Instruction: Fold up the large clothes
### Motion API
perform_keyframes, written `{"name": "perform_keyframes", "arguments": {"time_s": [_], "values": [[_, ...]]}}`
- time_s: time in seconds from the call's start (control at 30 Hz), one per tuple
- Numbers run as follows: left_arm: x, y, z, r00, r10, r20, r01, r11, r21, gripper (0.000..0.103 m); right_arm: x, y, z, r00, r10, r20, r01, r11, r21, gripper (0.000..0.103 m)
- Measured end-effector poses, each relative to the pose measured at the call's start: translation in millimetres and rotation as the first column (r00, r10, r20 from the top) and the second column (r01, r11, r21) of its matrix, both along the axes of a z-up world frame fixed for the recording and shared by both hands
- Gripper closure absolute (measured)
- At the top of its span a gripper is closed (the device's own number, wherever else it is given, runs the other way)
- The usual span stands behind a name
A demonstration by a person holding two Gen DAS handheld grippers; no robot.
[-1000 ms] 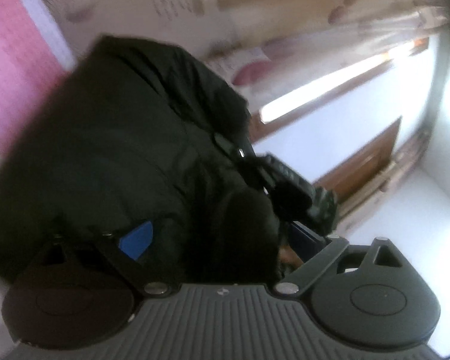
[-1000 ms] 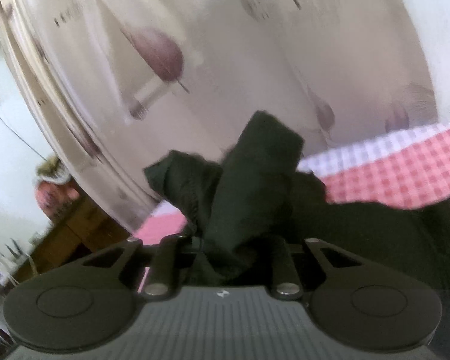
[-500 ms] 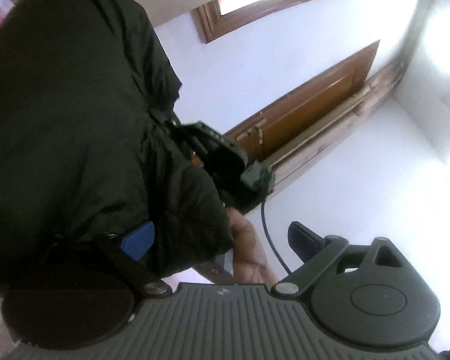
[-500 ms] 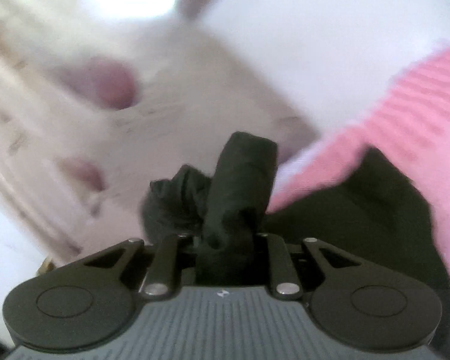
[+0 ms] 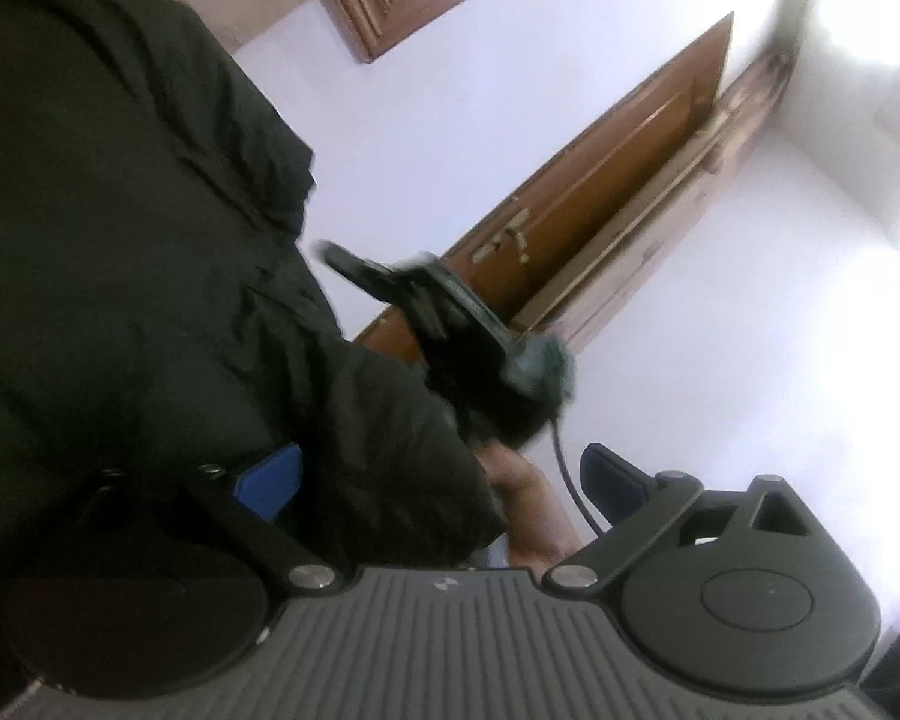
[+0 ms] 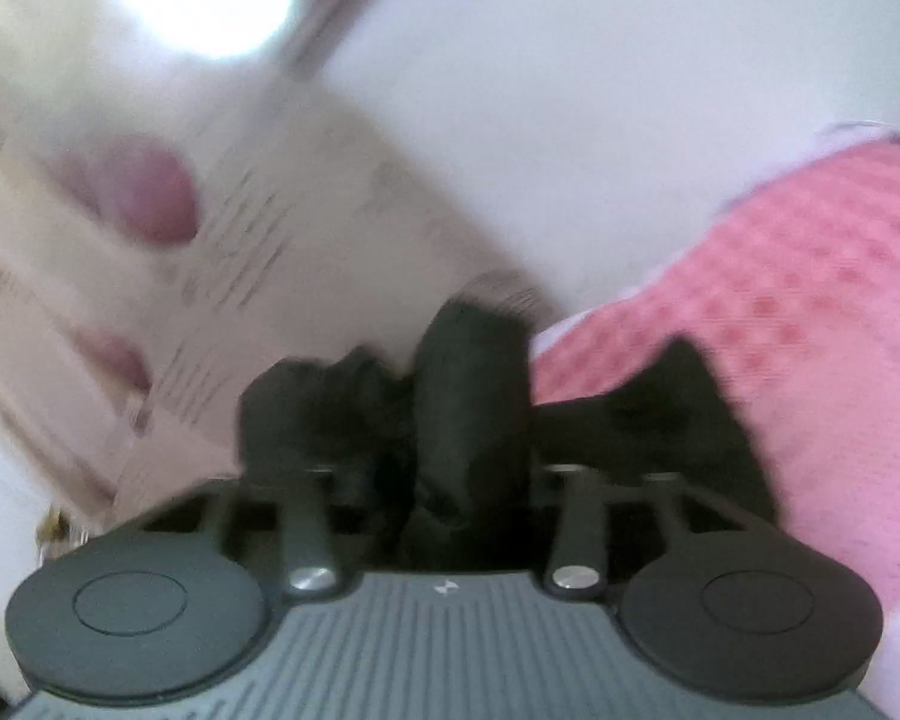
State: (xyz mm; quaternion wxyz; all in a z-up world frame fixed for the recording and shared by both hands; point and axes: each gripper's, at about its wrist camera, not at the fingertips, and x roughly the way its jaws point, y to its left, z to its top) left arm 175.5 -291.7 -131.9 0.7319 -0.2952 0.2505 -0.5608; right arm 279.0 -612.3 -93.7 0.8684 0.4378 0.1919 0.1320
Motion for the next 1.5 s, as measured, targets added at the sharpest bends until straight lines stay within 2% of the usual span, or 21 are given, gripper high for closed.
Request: {"name": "perform_keyframes", "arguments": {"time_s": [0.07,0.17,0.27,0.3,0.33,0.4,0.47,0.57,0.67,0.73,0.77,0.83,0.93,1.0,1.1,1.2,1.3,1.37,1.43,1.47,1.5], "values": [[5,1,-6,1.0,0.002,0.01,-0.002,1.0,-0.015,0.005,-29,-17,-2,0.998,-0.059,0.015,0.059,0.998,0.004,0.019],[10,7,-13,1.0,0.002,-0.019,-0.004,0.996,-0.093,0.003,-69,-18,-1,0.996,-0.078,-0.035,0.07,0.981,-0.182,0.019],[14,12,-18,0.999,0.016,-0.051,-0.023,0.989,-0.147,0.003,-100,-4,-15,0.993,-0.033,-0.116,-0.005,0.95,-0.312,0.02],[14,13,-19,0.998,0.018,-0.055,-0.026,0.988,-0.152,0.003,-105,5,-20,0.99,-0.02,-0.142,-0.029,0.941,-0.338,0.027],[13,12,-18,0.998,0.017,-0.057,-0.026,0.988,-0.152,0.003,-107,14,-26,0.987,0.009,-0.161,-0.066,0.933,-0.353,0.044],[12,13,-15,0.998,0.003,-0.063,-0.013,0.988,-0.157,0.002,-108,38,-38,0.979,0.06,-0.197,-0.131,0.919,-0.372,0.056],[12,14,-13,0.998,-0.014,-0.068,0.004,0.988,-0.153,0.001,-108,59,-41,0.982,0.044,-0.185,-0.116,0.907,-0.404,0.056],[17,6,-4,0.997,-0.041,-0.058,0.031,0.986,-0.162,0.001,-108,88,-38,0.977,0.142,-0.161,-0.191,0.916,-0.354,0.055],[4,5,-4,0.999,-0.048,0.023,0.049,0.996,-0.074,0.001,-114,120,-34,0.96,0.231,-0.158,-0.277,0.865,-0.419,0.055],[-2,4,-8,0.997,-0.057,0.053,0.06,0.997,-0.05,0.001,-117,106,-36,0.965,0.202,-0.167,-0.25,0.9,-0.356,0.054],[-3,6,-9,0.997,-0.055,0.051,0.058,0.996,-0.068,0.001,-118,94,-38,0.966,0.191,-0.173,-0.237,0.922,-0.306,0.052],[-1,12,-15,0.998,-0.048,0.033,0.051,0.991,-0.121,0.0,-135,64,-38,0.978,0.15,-0.145,-0.178,0.962,-0.206,0.035],[-1,11,-20,0.998,-0.044,0.052,0.051,0.991,-0.128,0.0,-162,29,-18,0.998,0.048,-0.032,-0.051,0.991,-0.124,0.016],[-2,7,-20,0.997,-0.037,0.062,0.045,0.99,-0.13,0.0,-157,21,5,0.999,0.038,0.034,-0.033,0.991,-0.128,0.014],[-4,11,-25,0.998,-0.026,0.06,0.034,0.988,-0.149,0.0,-120,33,30,0.997,0.071,0.029,-0.063,0.974,-0.218,0.012],[-8,16,-28,0.997,-0.02,0.071,0.031,0.987,-0.155,0.0,-62,60,38,0.992,0.12,-0.042,-0.127,0.951,-0.283,0.004],[-14,26,-30,0.998,0.006,0.066,0.005,0.985,-0.171,0.0,-26,96,33,0.969,0.209,-0.134,-0.242,0.917,-0.317,0.002],[-19,39,-31,0.999,0.035,0.036,-0.027,0.981,-0.193,0.0,-13,129,34,0.944,0.295,-0.148,-0.33,0.855,-0.4,0.007],[-23,56,-31,0.998,0.063,-0.011,-0.064,0.977,-0.205,0.0,-9,160,35,0.933,0.31,-0.182,-0.359,0.768,-0.53,0.046],[-25,63,-30,0.997,0.07,-0.034,-0.076,0.977,-0.202,0.0,-9,166,37,0.929,0.324,-0.178,-0.367,0.749,-0.551,0.052],[-28,70,-27,0.996,0.076,-0.046,-0.083,0.977,-0.197,0.0,-11,171,47,0.927,0.336,-0.166,-0.367,0.724,-0.584,0.065]]}}
